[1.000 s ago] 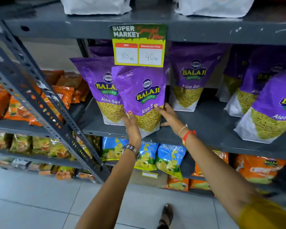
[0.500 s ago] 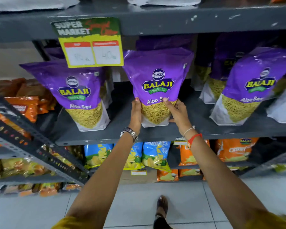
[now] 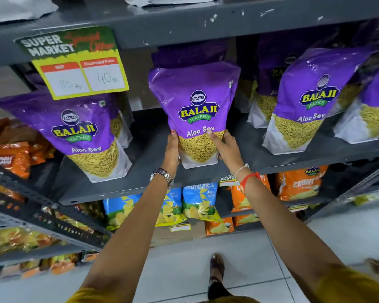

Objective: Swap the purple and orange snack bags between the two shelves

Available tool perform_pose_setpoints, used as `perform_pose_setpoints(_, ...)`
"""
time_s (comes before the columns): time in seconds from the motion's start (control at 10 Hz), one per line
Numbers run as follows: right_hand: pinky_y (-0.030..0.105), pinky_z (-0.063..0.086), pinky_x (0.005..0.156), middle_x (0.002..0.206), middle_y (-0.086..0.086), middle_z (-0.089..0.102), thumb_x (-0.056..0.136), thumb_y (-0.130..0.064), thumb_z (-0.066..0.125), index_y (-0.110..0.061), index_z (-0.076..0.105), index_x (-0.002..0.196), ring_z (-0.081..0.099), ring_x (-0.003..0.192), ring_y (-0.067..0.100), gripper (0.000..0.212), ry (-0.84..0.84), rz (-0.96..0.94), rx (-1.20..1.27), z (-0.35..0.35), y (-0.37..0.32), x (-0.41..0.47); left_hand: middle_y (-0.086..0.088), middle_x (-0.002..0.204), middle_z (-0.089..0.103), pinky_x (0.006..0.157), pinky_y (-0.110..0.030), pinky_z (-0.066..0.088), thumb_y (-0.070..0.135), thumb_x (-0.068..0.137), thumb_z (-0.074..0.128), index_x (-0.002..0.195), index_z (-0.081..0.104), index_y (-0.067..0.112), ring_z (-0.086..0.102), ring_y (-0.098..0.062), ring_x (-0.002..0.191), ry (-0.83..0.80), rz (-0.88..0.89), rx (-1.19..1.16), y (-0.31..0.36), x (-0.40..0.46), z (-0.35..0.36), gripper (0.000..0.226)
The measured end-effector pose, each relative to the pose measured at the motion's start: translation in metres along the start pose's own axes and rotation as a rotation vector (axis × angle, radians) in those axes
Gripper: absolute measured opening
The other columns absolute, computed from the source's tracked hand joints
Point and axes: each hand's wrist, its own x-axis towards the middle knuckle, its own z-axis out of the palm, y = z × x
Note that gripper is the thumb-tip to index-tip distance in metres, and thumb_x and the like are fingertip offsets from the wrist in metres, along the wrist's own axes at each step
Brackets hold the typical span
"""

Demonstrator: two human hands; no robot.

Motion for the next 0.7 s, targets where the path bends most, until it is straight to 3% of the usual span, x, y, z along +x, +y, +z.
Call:
perform_pose_setpoints(0.1,0.055,0.05,0.102,0.121,-0.002,0.069,0.051,-0.085,0.066,-0.054,0.061,0.097,0.064,0.115,0.021,0.055,-0.023,0.004,0.039,-0.001,0.006,-0.002,0.004,0.123,0.053,0.103,-0.051,0.037,0.054,0.091,0.024,0.116,0.042,0.029,0.051,-0.017,0.111,-0.003,0.008,0.019,-0.002,-0.005,0.002,0.039)
perform_pose_setpoints(0.5,0.053,0.049,0.104,0.123,0.0,0.067,0.049,-0.087,0.065,-0.058,0.06,0.093,0.062,0.117,0.02,0.053,-0.028,-0.023,0.061,-0.005,0.008,-0.003,0.006,0.116,0.054,0.104,-0.053,0.037,0.051,0.092,0.025,0.112,0.045,0.03,0.051,-0.013,0.104,0.041,-0.003,-0.016,0.0,-0.006,0.007,0.035)
perform_pose_setpoints(0.6,0.052,0.049,0.104,0.126,0.001,0.066,0.056,-0.081,0.067,-0.051,0.058,0.105,0.062,0.118,0.02,0.058,-0.05,-0.022,0.061,-0.004,0.006,-0.006,0.005,0.122,0.051,0.105,-0.056,0.036,0.051,0.092,0.025,0.116,0.043,0.029,0.049,-0.014,0.108,0.031,-0.003,-0.009,0.002,-0.007,0.005,0.037)
perform_pose_setpoints(0.7,0.043,0.049,0.105,0.132,0.01,0.062,0.066,-0.059,0.073,-0.027,0.051,0.127,0.06,0.122,0.022,0.072,0.05,-0.059,0.166,-0.011,-0.002,-0.017,-0.003,0.145,0.037,0.109,-0.045,0.032,0.047,0.093,0.027,0.137,0.028,0.02,0.041,-0.02,0.127,0.081,0.061,0.062,0.0,-0.014,0.005,0.051)
